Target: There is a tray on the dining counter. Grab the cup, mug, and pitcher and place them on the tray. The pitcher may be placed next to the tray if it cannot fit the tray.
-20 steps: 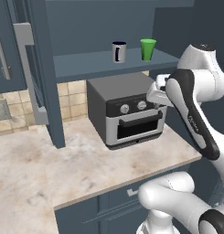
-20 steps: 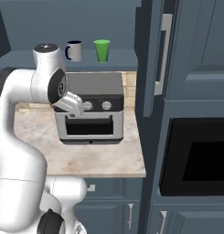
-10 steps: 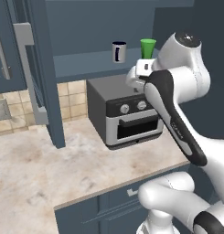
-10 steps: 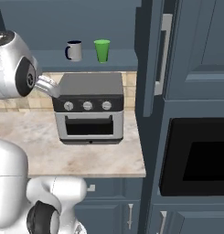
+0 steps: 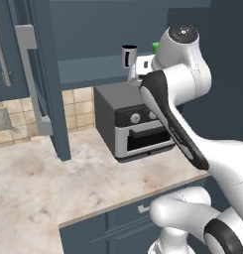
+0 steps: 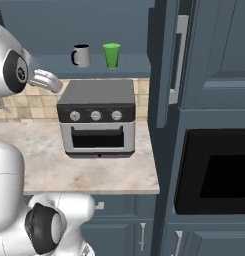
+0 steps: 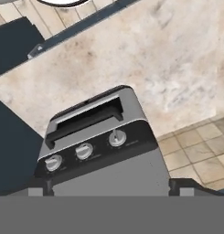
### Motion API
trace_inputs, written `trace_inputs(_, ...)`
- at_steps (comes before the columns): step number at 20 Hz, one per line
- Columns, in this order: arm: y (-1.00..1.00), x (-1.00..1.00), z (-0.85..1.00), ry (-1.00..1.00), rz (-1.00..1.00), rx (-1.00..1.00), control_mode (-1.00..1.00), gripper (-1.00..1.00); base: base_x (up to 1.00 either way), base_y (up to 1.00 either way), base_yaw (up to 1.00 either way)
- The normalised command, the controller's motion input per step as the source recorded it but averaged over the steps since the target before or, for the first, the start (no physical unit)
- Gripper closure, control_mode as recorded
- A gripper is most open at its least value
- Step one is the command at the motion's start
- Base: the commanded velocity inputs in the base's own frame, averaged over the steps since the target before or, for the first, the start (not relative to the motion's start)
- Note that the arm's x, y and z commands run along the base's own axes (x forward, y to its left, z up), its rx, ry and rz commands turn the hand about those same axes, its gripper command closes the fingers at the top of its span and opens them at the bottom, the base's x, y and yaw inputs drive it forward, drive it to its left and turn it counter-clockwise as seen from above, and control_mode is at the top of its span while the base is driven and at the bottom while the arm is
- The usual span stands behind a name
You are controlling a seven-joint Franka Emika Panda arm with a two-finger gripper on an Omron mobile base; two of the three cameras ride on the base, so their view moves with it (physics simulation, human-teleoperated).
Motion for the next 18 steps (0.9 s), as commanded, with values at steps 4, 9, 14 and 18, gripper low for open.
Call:
trace_inputs(4, 0.0, 0.52, 0.23, -0.11, 0.0, -0.11, -1.0, -1.0, 0.0, 0.0, 0.0)
trace_inputs(9, 0.0, 0.49, 0.2, -0.12, 0.0, -0.12, -1.0, -1.0, 0.0, 0.0, 0.0)
trace_inputs(14, 0.0, 0.48, 0.02, -0.01, 0.0, -0.07, -1.0, -1.0, 0.0, 0.0, 0.0)
trace_inputs(18, 0.0, 0.41, 0.02, -0.01, 0.0, -0.06, -1.0, -1.0, 0.0, 0.0, 0.0)
